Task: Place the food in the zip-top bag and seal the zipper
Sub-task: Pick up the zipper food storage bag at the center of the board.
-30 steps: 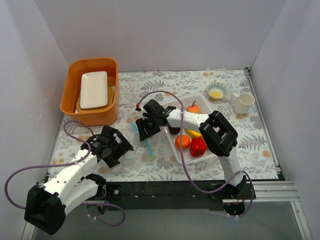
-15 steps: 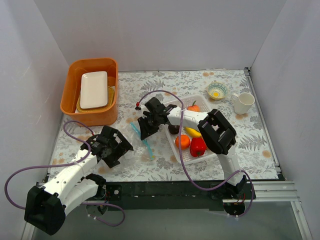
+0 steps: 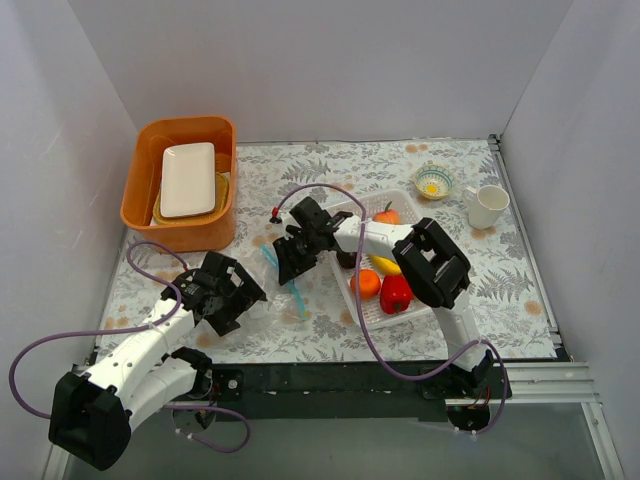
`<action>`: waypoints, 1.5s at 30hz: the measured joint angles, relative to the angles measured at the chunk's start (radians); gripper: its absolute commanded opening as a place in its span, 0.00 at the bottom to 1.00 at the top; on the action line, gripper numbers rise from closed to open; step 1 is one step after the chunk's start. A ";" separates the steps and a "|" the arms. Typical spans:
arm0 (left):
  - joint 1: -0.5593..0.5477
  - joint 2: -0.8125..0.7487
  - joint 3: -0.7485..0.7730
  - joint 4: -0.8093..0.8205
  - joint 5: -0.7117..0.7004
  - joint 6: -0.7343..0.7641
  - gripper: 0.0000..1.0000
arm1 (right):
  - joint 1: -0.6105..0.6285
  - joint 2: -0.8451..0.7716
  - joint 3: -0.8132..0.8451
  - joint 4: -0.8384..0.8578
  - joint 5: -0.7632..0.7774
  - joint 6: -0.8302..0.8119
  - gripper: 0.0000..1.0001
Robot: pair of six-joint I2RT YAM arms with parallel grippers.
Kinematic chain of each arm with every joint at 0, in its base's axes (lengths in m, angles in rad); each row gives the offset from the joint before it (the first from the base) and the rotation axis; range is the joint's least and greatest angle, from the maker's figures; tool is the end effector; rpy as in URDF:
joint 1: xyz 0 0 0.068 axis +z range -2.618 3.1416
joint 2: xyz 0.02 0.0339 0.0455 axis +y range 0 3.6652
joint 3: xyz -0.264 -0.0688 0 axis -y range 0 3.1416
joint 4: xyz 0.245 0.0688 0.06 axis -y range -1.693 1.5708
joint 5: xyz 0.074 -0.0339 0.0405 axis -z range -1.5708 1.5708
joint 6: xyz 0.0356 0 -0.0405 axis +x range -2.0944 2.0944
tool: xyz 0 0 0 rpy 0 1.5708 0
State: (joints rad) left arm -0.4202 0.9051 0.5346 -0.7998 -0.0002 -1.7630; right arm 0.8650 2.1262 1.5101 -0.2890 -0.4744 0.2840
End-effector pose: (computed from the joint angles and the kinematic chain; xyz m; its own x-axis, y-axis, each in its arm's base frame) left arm 0.1368 -0.0611 0.1874 -0.2398 -0.9680 0.0743 -0.9032 0.1943 -0.3827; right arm 0.2854 0.3600 0.1621 -0.7307 -0.4731 -0.4922 -0.6827 0.5155 0.5179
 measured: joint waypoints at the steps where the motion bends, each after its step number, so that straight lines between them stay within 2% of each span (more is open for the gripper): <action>1: 0.000 0.000 0.000 0.000 0.000 0.000 0.98 | 0.000 0.005 0.000 0.000 -0.001 0.000 0.46; 4: 0.000 0.000 0.000 0.000 0.000 0.000 0.98 | 0.000 0.016 0.000 0.001 -0.011 -0.001 0.32; 9: 0.000 -0.006 0.000 0.003 0.000 0.000 0.98 | 0.000 0.016 -0.010 0.013 -0.031 0.002 0.01; 17: 0.000 -0.010 0.000 0.018 0.000 0.002 0.98 | -0.002 -0.008 -0.066 0.046 -0.017 0.021 0.01; 27: 0.000 -0.028 0.015 0.024 -0.007 0.018 0.98 | -0.027 -0.253 -0.222 0.095 0.104 0.069 0.01; 35: 0.018 0.078 0.024 0.023 -0.050 -0.005 0.98 | -0.029 -0.423 -0.315 0.107 0.238 0.103 0.01; 41: 0.071 0.084 0.024 0.028 -0.059 -0.010 0.98 | -0.033 -0.488 -0.350 0.106 0.310 0.127 0.01; 45: 0.085 0.058 0.027 0.023 -0.067 -0.004 0.98 | -0.034 -0.492 -0.362 0.106 0.300 0.132 0.01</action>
State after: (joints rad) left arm -0.3347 0.9630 0.5613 -0.7765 -0.0673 -1.7668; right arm 0.8310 1.6337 1.1481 -0.1833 -0.1745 0.4156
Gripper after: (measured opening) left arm 0.982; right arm 0.029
